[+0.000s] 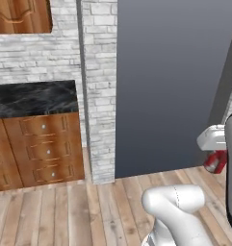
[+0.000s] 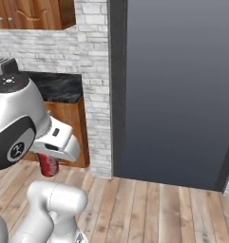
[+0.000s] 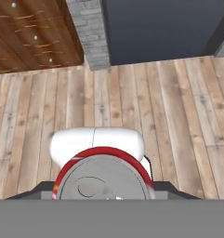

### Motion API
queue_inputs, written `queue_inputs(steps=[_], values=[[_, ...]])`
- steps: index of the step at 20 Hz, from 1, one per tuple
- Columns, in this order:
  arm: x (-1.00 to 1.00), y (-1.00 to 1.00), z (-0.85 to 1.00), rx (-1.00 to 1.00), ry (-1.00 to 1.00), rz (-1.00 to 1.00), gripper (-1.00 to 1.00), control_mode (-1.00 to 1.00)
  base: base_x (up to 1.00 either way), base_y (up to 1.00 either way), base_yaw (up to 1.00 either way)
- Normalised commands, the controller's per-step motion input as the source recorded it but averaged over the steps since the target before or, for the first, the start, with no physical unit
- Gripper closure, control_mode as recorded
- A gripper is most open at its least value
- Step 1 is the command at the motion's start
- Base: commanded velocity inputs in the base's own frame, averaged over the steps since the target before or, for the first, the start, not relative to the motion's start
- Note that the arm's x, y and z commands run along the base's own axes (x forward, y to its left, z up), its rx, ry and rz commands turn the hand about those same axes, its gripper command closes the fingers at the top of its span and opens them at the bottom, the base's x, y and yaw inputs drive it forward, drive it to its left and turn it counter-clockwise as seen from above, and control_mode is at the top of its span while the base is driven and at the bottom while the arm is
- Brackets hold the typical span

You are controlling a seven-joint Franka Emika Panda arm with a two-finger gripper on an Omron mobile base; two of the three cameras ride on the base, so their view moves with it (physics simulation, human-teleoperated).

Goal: Four empty soda cans are scattered around the kitchen. Gather all the cans and cluster them next to the stove for recycling.

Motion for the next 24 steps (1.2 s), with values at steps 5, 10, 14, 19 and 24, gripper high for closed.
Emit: queue_inputs(steps=[5, 10, 14, 19, 24], values=[[0.0, 0.0, 0.0, 0.0, 0.0, 0.0, 1.0, 1.0, 0.87, 0.93, -0.13], [0.0, 0.0, 0.0, 0.0, 0.0, 0.0, 1.0, 1.0, 1.0, 0.66, -0.17], [0.0, 0.0, 0.0, 0.0, 0.0, 0.0, 1.0, 1.0, 0.83, -0.06, -0.07], [0.0, 0.0, 0.0, 0.0, 0.0, 0.0, 1.0, 1.0, 0.62, -0.44, 0.0], [0.0, 0.0, 0.0, 0.0, 0.0, 0.0, 1.0, 1.0, 0.62, 0.38, -0.01]])
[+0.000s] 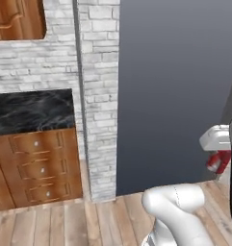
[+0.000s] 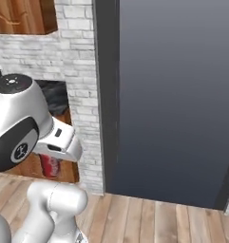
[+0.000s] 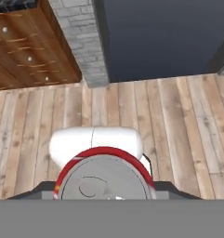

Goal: Four empty soda cans are scattered around the kitchen. Gather all the cans and cluster them next to the stove for recycling.

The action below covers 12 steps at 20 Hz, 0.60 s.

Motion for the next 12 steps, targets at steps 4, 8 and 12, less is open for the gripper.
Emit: queue_inputs(steps=[4, 8, 12], values=[[0.0, 0.0, 0.0, 0.0, 0.0, 0.0, 1.0, 1.0, 0.37, 1.0, -0.03], [0.0, 0.0, 0.0, 0.0, 0.0, 0.0, 1.0, 1.0, 0.21, 1.0, -0.04], [0.0, 0.0, 0.0, 0.0, 0.0, 0.0, 1.0, 1.0, 0.22, 1.0, -0.03]])
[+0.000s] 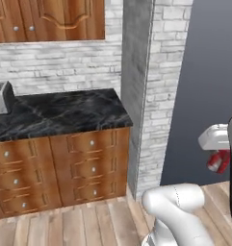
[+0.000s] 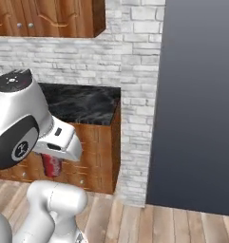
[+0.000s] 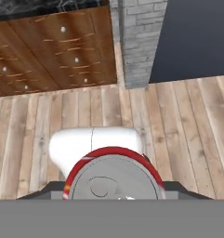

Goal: Four empty soda cans are scattered around the kitchen. Gather all the cans and cluster them next to the stove for recycling.

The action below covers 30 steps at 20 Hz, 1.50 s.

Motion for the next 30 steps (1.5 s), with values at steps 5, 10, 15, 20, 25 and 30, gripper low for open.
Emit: queue_inputs(steps=[5, 10, 15, 20, 25, 30], values=[[0.0, 0.0, 0.0, 0.0, 0.0, 0.0, 1.0, 1.0, 0.19, 1.0, -0.01], [0.0, 0.0, 0.0, 0.0, 0.0, 0.0, 1.0, 1.0, 0.13, 1.0, 0.0], [0.0, 0.0, 0.0, 0.0, 0.0, 0.0, 1.0, 1.0, 0.1, 1.0, 0.0], [0.0, 0.0, 0.0, 0.0, 0.0, 0.0, 1.0, 1.0, 0.0, 0.89, 0.0], [0.0, 0.0, 0.0, 0.0, 0.0, 0.0, 1.0, 1.0, 0.04, 1.0, -0.02], [0.0, 0.0, 0.0, 0.0, 0.0, 0.0, 1.0, 1.0, 0.03, 1.0, -0.01]])
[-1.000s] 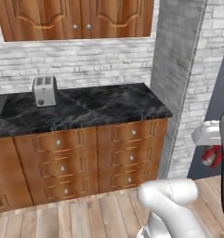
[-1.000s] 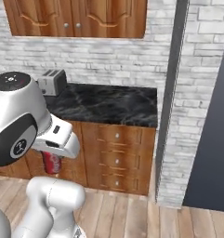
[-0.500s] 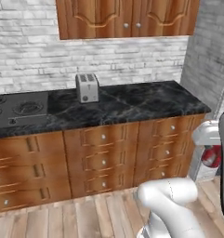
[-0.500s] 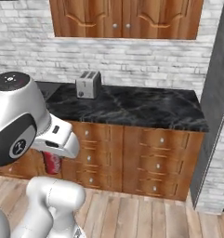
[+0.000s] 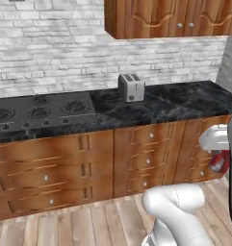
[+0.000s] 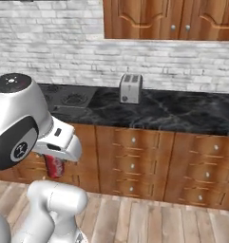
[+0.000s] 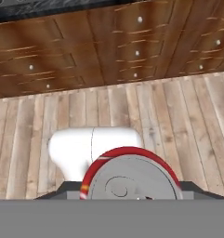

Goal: Four empty soda cans are scattered around the kitchen. Gather all the cans and cluster them next to the stove for recycling.

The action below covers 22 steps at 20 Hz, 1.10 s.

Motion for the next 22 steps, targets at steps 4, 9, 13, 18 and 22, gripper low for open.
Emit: queue_inputs(steps=[4, 9, 13, 18, 22], values=[[0.0, 0.0, 0.0, 0.0, 0.0, 0.0, 1.0, 1.0, 0.07, 1.0, 0.0], [0.0, 0.0, 0.0, 0.0, 0.0, 0.0, 1.0, 1.0, 0.18, 1.0, 0.0], [0.0, 0.0, 0.0, 0.0, 0.0, 0.0, 1.0, 1.0, 0.35, 1.0, 0.0], [0.0, 0.0, 0.0, 0.0, 0.0, 0.0, 1.0, 1.0, 0.4, 1.0, -0.01], [0.0, 0.0, 0.0, 0.0, 0.0, 0.0, 1.0, 1.0, 0.28, 1.0, -0.02]])
